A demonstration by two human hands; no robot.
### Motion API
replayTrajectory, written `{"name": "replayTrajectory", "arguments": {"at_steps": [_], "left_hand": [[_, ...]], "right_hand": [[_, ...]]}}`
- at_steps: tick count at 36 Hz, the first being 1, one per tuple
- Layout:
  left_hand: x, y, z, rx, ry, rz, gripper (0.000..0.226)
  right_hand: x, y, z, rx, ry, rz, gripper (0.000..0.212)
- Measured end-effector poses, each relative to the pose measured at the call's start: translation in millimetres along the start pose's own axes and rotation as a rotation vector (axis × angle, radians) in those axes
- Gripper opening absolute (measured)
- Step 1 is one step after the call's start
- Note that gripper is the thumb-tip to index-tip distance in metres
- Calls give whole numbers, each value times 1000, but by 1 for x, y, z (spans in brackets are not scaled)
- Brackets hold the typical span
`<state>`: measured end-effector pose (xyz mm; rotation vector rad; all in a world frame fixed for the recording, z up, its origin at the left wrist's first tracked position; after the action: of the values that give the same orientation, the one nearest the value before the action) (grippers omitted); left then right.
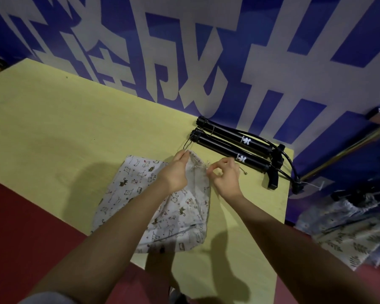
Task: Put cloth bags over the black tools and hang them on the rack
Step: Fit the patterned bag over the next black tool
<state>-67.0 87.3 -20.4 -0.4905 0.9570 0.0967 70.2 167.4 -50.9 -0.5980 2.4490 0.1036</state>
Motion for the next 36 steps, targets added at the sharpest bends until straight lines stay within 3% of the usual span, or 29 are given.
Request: {"name": "replayTrajectory", "arguments": {"at_steps": [8, 13, 17, 25, 31, 36], "left_hand": [[-7, 0, 1, 56, -79, -18, 85], [-9, 4, 7, 66, -148, 46, 73], [-11, 12, 16, 65, -159, 87, 71], [-4, 39, 19, 65, -203, 85, 66], [-4, 48, 2, -3, -244, 177, 60], [-2, 53, -3, -19, -226, 175, 57]], "right_hand": [[20, -6, -26, -81, -61, -154, 7], [7, 7, -21, -16, 45, -21, 9], [-9, 25, -10, 32, -14, 41, 8], [-31, 73, 16, 34, -486, -36, 45], [-23, 93, 33, 17, -734, -152, 62], [-13, 104, 38, 16, -885, -171, 63]]}}
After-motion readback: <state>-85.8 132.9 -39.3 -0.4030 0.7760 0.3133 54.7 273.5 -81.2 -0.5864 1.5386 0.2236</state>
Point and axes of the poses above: each hand's wrist, its own y-axis towards the middle knuckle, its own x-axis out of the palm, z = x × y, the point moved 5 cm from there along y, towards the middle knuckle, and after that the axes turned 4 degrees about y, right-handed, at the moved point
